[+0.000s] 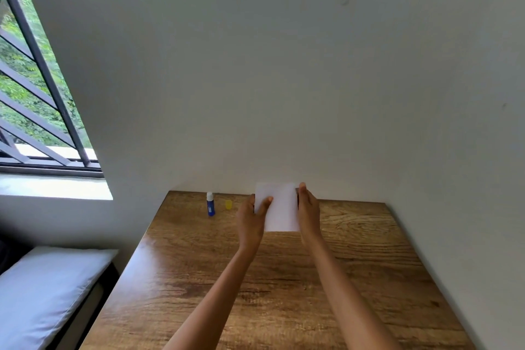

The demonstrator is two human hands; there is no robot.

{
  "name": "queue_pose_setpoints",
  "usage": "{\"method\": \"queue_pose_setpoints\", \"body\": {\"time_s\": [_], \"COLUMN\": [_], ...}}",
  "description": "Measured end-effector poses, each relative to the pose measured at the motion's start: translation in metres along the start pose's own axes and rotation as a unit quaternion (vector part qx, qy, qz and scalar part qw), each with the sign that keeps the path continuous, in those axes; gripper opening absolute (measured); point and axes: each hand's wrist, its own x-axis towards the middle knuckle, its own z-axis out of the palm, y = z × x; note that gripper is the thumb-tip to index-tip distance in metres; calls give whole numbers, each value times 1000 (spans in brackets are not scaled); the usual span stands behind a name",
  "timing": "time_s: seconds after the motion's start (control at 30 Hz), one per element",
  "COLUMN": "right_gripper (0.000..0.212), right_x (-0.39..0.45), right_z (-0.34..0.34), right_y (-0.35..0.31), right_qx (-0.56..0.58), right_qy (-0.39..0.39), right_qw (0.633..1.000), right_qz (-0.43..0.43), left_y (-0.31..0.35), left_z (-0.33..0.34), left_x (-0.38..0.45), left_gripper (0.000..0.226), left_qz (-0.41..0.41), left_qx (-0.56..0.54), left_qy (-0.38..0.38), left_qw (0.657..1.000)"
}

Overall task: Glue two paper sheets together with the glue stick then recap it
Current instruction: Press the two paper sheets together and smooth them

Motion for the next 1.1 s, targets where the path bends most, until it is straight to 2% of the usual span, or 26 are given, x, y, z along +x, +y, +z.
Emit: {"method": "queue_pose_setpoints", "body": {"time_s": [0.1, 0.17, 0.27, 0.33, 0.43, 0.57, 0.7, 0.8, 0.97, 1.1], "right_gripper": [33, 29, 27, 28, 33, 40, 29, 25, 34, 20], "right_x": [-2, -4, -8, -9, -7, 5, 26, 38, 40, 31], "right_z": [-3, -5, -12, -18, -23, -33, -45, -49, -56, -73], "right_y": [10, 17, 29, 37, 44, 48, 46, 42, 47, 63], "right_qx": [-74, -111, -119, -130, -135, -121, -197, -151, -72, -59], "right_qy": [-22, -9, 6, 7, 34, 86, 7, -6, 7, -59], "right_qw": [996, 993, 992, 989, 988, 988, 980, 988, 993, 987], "right_qz": [-37, -50, -52, -66, -71, -30, 20, 28, 92, 140], "left_y": [-6, -7, -11, -17, -21, -19, -19, -17, -20, -35], "left_z": [5, 9, 16, 21, 30, 46, 57, 66, 74, 77], "left_x": [-2, -5, -4, -1, -3, -1, 3, 2, 5, 10], "left_gripper": [29, 26, 28, 27, 22, 27, 24, 27, 33, 27], "left_qz": [-1, 10, -28, -39, -30, -22, -17, -15, -3, -25], "left_qx": [2, 7, -12, 16, 34, 23, 59, 60, 61, 81], "left_qy": [9, 1, -13, -13, -2, 30, -13, -28, -24, -17], "left_qw": [1000, 1000, 999, 999, 999, 999, 998, 998, 998, 996]}}
